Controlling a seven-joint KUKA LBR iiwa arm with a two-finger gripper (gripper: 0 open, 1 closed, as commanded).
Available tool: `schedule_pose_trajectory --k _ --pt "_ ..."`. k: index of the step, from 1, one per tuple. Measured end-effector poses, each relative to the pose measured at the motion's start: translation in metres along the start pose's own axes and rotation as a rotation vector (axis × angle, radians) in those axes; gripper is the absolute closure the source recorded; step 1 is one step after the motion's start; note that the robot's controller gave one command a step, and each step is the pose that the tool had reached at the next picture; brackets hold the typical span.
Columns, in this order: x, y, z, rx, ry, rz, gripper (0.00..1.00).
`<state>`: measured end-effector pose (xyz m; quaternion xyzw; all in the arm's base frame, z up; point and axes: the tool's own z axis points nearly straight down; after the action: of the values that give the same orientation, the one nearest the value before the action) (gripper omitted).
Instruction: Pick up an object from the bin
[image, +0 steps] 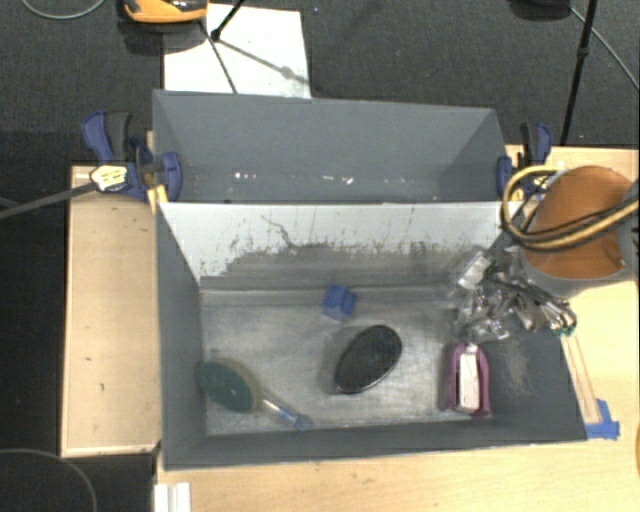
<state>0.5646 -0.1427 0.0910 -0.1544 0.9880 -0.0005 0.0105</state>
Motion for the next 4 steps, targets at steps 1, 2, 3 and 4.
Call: schedule_pose_trajectory --k 1,2,3,4 --pt "0.005 -0.001 0.005 -0.001 0.012 -0.001 0.00" --pt "0.054 0.068 -0.036 -0.003 0.015 0.115 0.00" --pt "0.049 0.111 0.010 -0.004 0.008 -0.335 0.00" --pt "0.052 0.111 0.011 -0.007 0.016 -0.335 1.00"
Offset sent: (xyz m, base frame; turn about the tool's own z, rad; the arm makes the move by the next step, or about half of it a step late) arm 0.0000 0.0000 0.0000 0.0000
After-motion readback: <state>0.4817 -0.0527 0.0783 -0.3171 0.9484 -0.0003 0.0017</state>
